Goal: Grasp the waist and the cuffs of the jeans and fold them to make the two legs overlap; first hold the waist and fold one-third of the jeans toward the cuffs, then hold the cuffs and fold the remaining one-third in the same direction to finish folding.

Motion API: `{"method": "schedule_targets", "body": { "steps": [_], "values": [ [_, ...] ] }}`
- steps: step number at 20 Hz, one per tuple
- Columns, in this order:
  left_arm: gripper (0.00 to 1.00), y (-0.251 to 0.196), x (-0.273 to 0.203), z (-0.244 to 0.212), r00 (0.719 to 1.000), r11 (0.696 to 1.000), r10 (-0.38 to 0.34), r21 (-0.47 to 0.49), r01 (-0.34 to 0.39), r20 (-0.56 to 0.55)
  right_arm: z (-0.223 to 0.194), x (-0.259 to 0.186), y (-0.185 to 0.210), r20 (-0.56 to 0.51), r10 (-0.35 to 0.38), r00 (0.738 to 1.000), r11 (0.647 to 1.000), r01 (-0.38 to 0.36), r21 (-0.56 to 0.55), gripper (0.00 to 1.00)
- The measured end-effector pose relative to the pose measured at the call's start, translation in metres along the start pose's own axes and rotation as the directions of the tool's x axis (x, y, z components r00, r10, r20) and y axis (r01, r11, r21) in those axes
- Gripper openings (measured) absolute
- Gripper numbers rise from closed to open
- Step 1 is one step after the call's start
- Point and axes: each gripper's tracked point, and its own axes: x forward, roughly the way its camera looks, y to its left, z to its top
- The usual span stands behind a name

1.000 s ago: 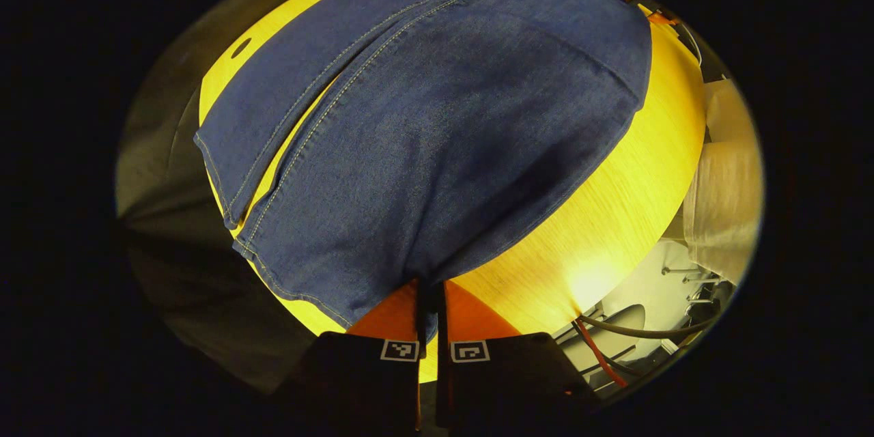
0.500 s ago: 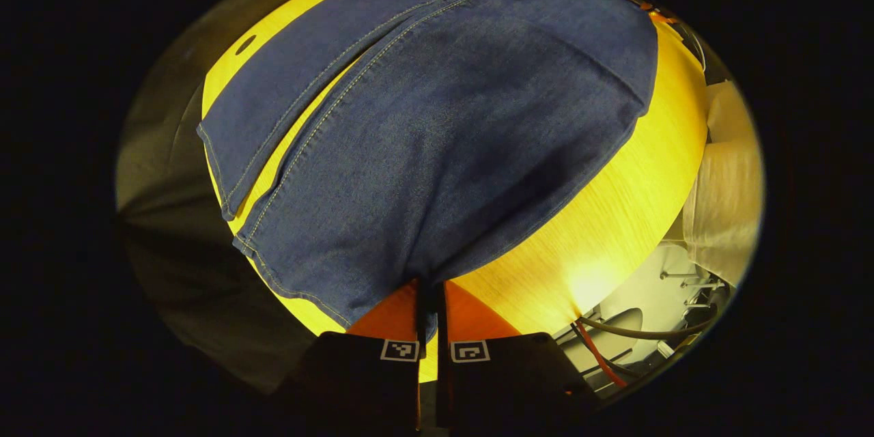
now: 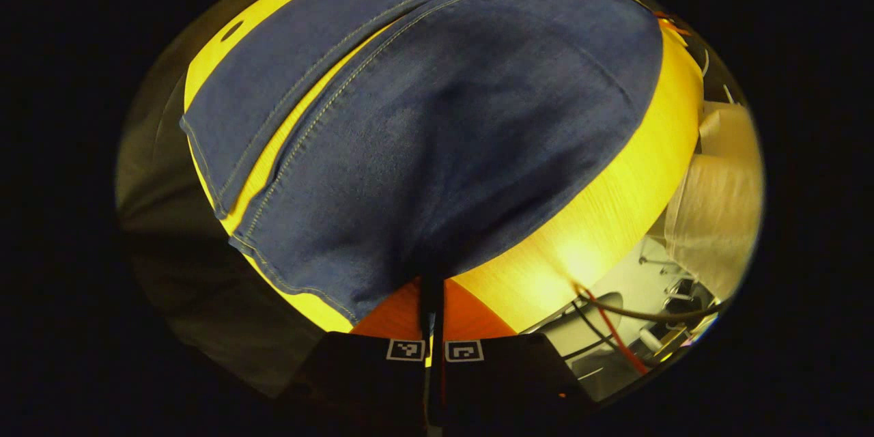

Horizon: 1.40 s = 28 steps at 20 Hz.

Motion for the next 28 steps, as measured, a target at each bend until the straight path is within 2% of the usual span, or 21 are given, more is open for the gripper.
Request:
{"method": "schedule_targets", "body": {
  "steps": [3,5,8,11,15,16,19,21,24,26,27,28],
  "values": [
    [0.0,0.017,-0.035,0.007,1.0,0.999,-0.013,-0.031,0.012,-0.017,0.021,-0.021,-0.007,0.053,-0.004,0.999,0.997,0.0,0.071,0.02],
    [0.0,0.034,-0.061,0.015,1.0,1.0,0.015,-0.026,-0.016,-0.016,0.044,-0.052,-0.033,0.105,-0.024,0.994,0.991,0.01,0.135,0.02],
    [0.0,0.068,-0.092,0.036,0.997,0.996,0.072,-0.055,-0.072,0.001,0.096,-0.085,-0.063,0.221,-0.072,0.973,0.971,0.017,0.24,0.02],
    [0.0,0.108,-0.109,0.058,0.99,0.987,0.14,-0.083,-0.138,0.024,0.144,-0.112,-0.088,0.293,-0.117,0.949,0.959,0.032,0.281,0.02],
    [0.0,0.153,-0.119,0.095,0.972,0.965,0.228,-0.147,-0.217,0.062,0.192,-0.091,-0.114,0.31,-0.153,0.938,0.952,0.056,0.301,0.0],
    [0.0,0.167,-0.117,0.104,0.964,0.956,0.255,-0.172,-0.24,0.071,0.202,-0.083,-0.119,0.312,-0.158,0.937,0.951,0.058,0.305,0.02],
    [0.0,0.199,-0.096,0.127,0.941,0.926,0.326,-0.231,-0.299,0.089,0.229,-0.053,-0.132,0.315,-0.157,0.936,0.94,0.045,0.337,0.0],
    [0.0,0.22,-0.077,0.141,0.926,0.901,0.367,-0.284,-0.329,0.092,0.241,-0.029,-0.136,0.31,-0.141,0.94,0.928,0.017,0.372,0.03],
    [0.0,0.246,-0.045,0.161,0.897,0.858,0.428,-0.36,-0.367,0.106,0.251,0.01,-0.14,0.29,-0.122,0.949,0.916,-0.005,0.401,0.0],
    [0.0,0.258,-0.03,0.172,0.877,0.834,0.469,-0.377,-0.403,0.1,0.254,0.033,-0.139,0.269,-0.11,0.957,0.907,-0.014,0.421,0.02],
    [0.0,0.262,-0.024,0.175,0.863,0.813,0.499,-0.388,-0.434,0.082,0.258,0.041,-0.138,0.262,-0.108,0.959,0.899,-0.019,0.439,0.0],
    [0.0,0.267,-0.019,0.18,0.842,0.79,0.533,-0.401,-0.464,0.077,0.259,0.049,-0.139,0.255,-0.111,0.96,0.889,-0.019,0.458,0.02]
  ]
}}
